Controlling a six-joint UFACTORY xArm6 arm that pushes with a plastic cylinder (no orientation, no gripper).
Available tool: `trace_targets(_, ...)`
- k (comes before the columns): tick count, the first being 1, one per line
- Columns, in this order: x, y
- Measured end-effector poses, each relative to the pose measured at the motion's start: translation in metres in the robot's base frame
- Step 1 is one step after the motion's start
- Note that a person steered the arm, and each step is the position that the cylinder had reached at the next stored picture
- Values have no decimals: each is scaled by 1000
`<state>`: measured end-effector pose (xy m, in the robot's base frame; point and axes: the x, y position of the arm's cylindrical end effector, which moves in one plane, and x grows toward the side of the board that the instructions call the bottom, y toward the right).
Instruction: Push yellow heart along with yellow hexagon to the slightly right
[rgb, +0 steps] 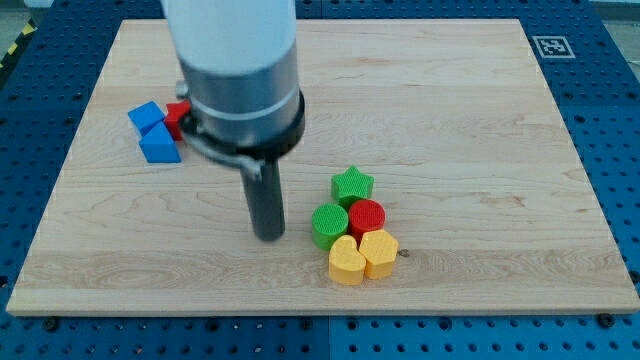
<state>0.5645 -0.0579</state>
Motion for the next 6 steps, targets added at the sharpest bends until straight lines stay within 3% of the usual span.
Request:
trace_targets(1, 41, -1)
trace_targets(2, 51, 24)
trace_targets(6, 2, 97)
